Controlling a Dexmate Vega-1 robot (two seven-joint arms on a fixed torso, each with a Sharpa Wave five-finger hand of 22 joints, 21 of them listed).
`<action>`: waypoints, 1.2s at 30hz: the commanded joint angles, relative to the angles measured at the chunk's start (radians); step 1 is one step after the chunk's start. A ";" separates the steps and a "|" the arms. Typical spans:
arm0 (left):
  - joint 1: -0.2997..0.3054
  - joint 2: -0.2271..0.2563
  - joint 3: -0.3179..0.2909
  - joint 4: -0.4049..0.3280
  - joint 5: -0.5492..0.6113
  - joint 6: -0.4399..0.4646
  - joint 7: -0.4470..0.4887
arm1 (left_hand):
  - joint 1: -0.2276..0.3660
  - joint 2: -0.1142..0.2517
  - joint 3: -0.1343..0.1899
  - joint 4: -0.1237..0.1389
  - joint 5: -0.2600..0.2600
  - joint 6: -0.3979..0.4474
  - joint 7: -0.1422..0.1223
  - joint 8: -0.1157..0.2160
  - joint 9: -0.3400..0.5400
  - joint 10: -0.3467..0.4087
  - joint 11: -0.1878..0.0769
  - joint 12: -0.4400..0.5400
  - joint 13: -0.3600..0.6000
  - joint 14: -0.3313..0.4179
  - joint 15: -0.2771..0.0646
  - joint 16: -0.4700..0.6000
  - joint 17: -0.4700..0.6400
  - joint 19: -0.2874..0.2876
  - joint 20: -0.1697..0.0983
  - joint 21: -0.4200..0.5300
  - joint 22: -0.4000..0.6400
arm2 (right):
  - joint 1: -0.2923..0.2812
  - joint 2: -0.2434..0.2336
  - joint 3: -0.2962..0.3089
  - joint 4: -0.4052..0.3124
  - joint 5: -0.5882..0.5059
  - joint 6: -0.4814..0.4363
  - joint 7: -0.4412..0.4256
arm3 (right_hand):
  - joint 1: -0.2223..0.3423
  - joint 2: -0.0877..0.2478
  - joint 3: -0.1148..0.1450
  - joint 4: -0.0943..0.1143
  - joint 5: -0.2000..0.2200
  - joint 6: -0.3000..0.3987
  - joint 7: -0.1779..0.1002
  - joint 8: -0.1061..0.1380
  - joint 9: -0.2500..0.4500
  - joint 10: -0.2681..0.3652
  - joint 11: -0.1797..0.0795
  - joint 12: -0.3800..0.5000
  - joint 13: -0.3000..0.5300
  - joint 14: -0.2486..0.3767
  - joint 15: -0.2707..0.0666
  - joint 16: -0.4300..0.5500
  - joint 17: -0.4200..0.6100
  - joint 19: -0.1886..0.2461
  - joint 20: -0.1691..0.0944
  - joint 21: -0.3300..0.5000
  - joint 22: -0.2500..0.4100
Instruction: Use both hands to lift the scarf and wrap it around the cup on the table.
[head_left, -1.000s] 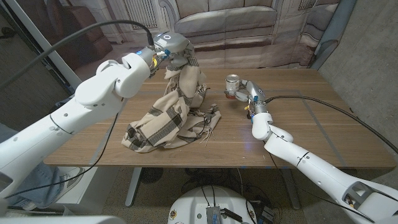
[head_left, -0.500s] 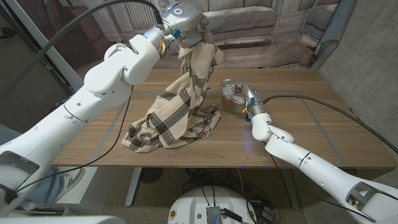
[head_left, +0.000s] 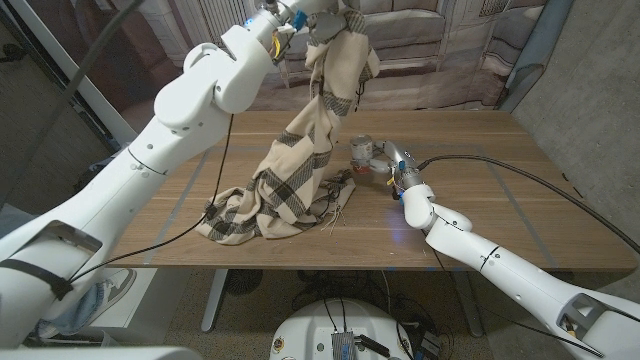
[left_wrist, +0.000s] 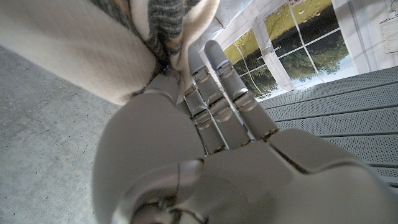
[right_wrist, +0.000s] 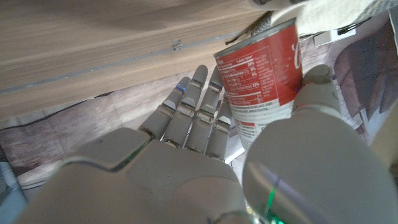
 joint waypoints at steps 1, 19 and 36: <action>-0.103 -0.103 0.088 0.163 0.020 -0.023 0.034 | -0.001 0.002 0.013 0.010 0.004 0.008 -0.001 0.004 0.001 0.042 -0.035 0.007 0.061 0.002 -0.002 -0.004 0.005 -0.006 0.004 0.004 0.003 | -0.071 -0.053 0.049 -0.145 -0.004 0.010 -0.001 | 0.242 0.246 0.061 0.052 -0.005 0.095 -0.087 0.006 0.002 0.124 -0.114 0.000 0.001 0.001 -0.116 0.000 0.003 0.000 -0.107 0.001 0.002; -0.224 -0.209 0.209 0.333 -0.016 -0.064 0.101 | -0.007 -0.003 0.012 0.012 0.004 0.014 -0.006 0.006 -0.010 0.048 -0.035 0.005 0.078 -0.002 -0.002 -0.008 0.014 -0.026 0.004 0.006 0.005 | -0.108 -0.063 0.104 -0.229 0.022 0.111 0.033 | 0.242 0.245 0.062 0.055 -0.012 0.101 -0.083 0.005 0.001 0.127 -0.113 -0.003 -0.003 0.006 -0.115 0.001 0.003 0.005 -0.105 0.002 0.002; -0.278 -0.275 0.248 0.447 -0.125 -0.045 0.055 | -0.014 -0.008 0.013 0.013 0.004 0.017 -0.015 0.007 -0.020 0.052 -0.036 -0.003 0.092 -0.019 -0.001 -0.016 0.020 -0.052 0.008 0.007 0.006 | -0.054 -0.028 0.084 -0.220 0.022 0.194 0.107 | 0.243 0.247 0.065 0.057 -0.018 0.112 -0.080 0.006 0.001 0.130 -0.113 -0.005 -0.005 0.014 -0.115 0.003 0.004 0.019 -0.106 0.007 0.002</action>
